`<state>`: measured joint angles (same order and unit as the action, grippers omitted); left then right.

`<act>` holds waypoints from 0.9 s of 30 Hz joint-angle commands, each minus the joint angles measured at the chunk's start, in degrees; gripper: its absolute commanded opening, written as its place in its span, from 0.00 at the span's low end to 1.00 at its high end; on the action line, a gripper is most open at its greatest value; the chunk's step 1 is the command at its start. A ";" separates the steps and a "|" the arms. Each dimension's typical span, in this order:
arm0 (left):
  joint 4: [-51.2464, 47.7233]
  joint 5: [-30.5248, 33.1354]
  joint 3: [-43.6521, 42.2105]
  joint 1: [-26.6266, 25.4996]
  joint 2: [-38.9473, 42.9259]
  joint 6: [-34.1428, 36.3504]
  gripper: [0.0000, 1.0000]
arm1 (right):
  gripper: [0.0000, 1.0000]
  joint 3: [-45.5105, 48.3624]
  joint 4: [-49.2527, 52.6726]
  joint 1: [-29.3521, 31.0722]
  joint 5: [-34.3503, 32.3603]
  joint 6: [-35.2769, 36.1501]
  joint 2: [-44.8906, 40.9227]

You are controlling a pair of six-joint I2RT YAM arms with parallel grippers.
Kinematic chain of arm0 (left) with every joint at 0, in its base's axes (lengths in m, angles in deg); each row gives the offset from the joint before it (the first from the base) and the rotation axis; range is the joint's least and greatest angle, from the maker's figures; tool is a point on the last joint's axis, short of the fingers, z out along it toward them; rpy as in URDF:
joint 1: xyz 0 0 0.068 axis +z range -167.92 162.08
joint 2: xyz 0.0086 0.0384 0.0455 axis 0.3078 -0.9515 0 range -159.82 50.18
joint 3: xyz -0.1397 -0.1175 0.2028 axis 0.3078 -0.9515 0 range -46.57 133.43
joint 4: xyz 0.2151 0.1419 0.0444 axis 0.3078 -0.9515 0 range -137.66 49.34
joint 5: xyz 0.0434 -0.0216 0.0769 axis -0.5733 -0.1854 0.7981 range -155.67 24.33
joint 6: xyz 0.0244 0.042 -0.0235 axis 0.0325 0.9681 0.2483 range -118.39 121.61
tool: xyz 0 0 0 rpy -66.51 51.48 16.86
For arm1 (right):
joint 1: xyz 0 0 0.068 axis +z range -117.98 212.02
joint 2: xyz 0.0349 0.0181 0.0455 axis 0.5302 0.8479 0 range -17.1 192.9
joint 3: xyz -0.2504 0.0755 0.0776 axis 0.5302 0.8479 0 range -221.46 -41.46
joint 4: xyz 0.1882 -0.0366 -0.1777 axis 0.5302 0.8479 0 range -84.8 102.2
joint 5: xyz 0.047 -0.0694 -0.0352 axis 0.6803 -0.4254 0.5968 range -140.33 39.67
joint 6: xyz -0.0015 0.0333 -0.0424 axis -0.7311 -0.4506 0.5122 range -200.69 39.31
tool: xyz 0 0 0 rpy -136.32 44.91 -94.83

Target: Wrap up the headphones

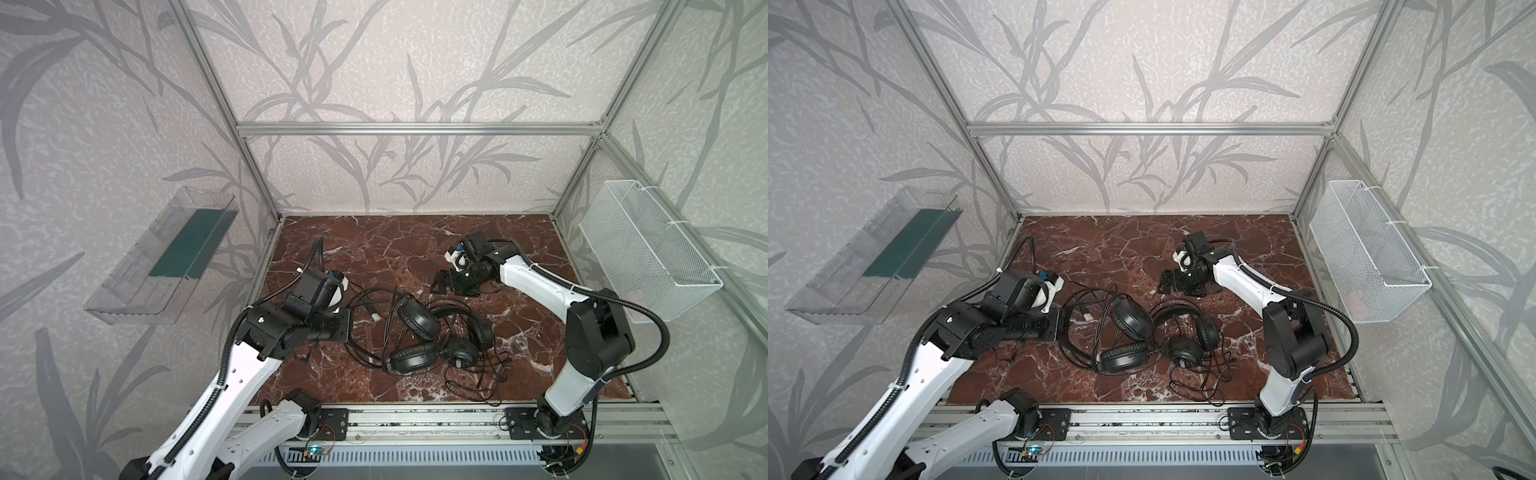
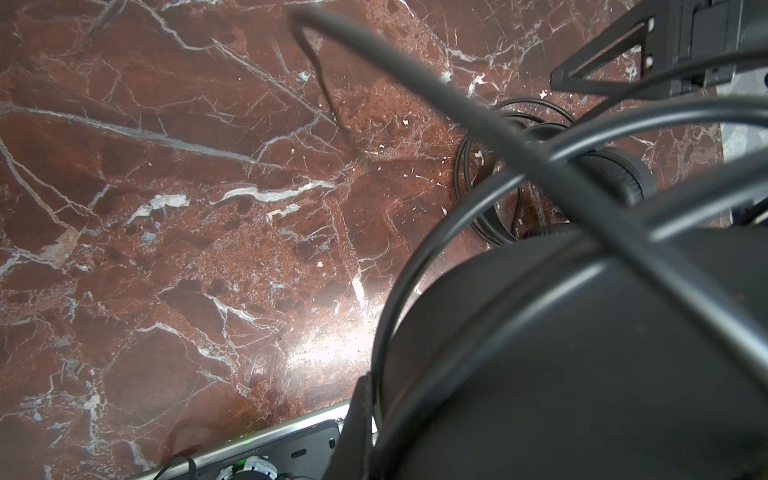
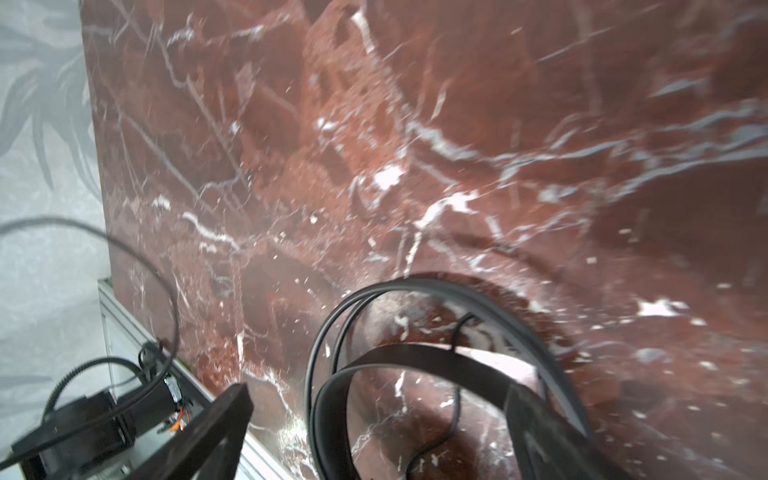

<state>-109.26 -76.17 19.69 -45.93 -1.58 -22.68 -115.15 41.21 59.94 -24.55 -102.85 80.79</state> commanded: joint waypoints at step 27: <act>0.42 -5.76 -2.49 0.63 -2.38 0.69 0.00 | 0.72 -1.03 -9.44 35.78 -11.80 37.17 -33.33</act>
<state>-110.05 -79.62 17.17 -45.54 -4.64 -21.11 -113.03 26.70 93.99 -31.85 -71.35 43.24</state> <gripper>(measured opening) 0.070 0.732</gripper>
